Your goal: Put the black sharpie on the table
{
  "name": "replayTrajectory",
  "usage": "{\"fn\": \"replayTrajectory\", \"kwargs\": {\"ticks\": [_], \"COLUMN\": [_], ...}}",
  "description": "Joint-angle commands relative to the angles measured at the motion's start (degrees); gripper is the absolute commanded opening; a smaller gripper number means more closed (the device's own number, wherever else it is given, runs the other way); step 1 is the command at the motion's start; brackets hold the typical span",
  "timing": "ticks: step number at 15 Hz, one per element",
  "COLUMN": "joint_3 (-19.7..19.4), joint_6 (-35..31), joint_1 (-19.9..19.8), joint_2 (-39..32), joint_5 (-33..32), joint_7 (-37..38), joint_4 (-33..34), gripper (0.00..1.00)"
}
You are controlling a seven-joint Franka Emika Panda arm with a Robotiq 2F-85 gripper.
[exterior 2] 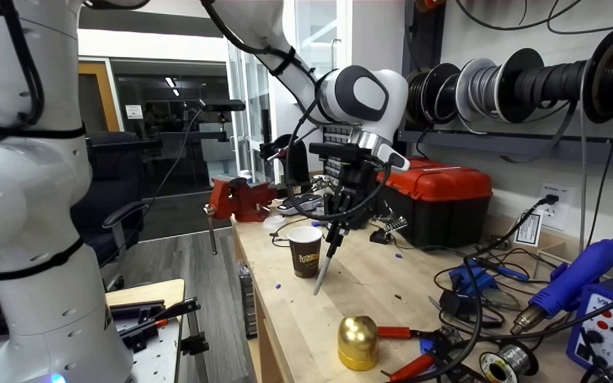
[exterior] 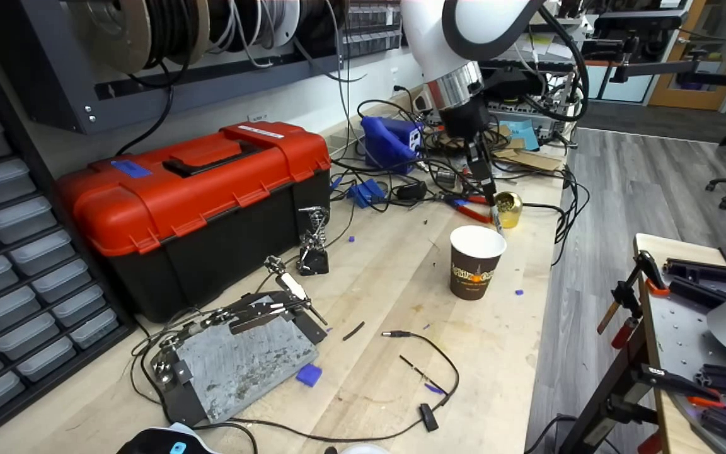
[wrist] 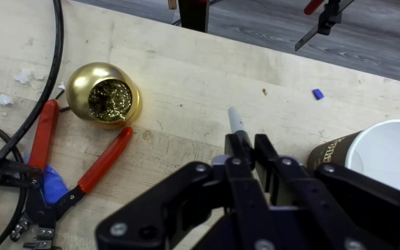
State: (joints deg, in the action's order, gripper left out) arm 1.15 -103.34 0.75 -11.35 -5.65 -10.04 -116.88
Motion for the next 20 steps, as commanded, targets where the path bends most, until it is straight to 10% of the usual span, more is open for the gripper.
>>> {"fn": "replayTrajectory", "kwargs": {"ticks": [1,3,12,20], "joint_3": [0.0,0.2,-0.1,-0.2], "joint_6": [5.9,8.0,0.8,-16.6], "joint_1": [-0.4,-0.5,0.0,0.8], "joint_2": [-6.7,-9.4,-7.0,2.5], "joint_5": [-1.0,-0.9,-3.3,-4.1], "joint_7": [-3.3,-4.6,-2.4,5.2], "joint_4": [8.0,10.7,9.1,-3.1], "gripper": [0.03,0.4,0.97,1.0]}}
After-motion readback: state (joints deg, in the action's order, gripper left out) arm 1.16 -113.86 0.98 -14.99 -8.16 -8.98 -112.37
